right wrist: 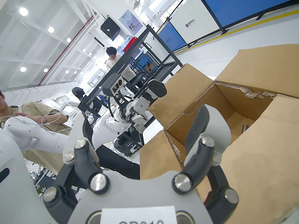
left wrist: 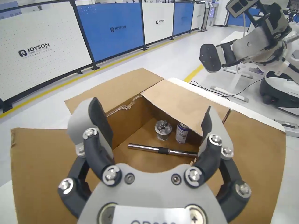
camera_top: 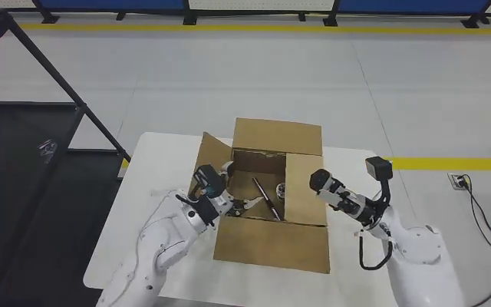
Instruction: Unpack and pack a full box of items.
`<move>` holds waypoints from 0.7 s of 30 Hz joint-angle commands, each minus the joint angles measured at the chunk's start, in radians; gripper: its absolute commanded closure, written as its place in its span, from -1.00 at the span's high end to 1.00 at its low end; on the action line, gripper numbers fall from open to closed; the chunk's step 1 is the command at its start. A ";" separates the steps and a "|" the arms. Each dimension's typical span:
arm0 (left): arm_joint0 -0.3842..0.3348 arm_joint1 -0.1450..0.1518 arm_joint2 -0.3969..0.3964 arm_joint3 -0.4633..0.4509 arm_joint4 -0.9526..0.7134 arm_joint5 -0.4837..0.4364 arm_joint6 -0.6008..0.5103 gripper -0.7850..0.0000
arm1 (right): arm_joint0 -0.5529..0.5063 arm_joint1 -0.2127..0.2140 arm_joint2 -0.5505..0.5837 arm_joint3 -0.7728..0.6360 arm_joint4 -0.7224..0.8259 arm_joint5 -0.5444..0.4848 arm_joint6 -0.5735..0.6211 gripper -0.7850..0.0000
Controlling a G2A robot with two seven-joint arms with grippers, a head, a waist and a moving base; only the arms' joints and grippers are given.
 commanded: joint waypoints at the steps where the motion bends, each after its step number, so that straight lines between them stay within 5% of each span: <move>1: 0.002 0.000 -0.002 -0.002 0.002 0.002 0.002 1.00 | 0.000 0.000 0.000 0.000 0.001 0.000 0.000 1.00; 13: -0.004 -0.007 0.027 -0.002 -0.013 0.018 -0.029 1.00 | 0.000 0.000 0.000 0.000 0.001 0.000 0.000 1.00; 21: -0.187 -0.068 0.207 0.160 -0.202 0.032 -0.262 1.00 | -0.028 0.020 0.034 -0.071 -0.031 0.011 -0.034 1.00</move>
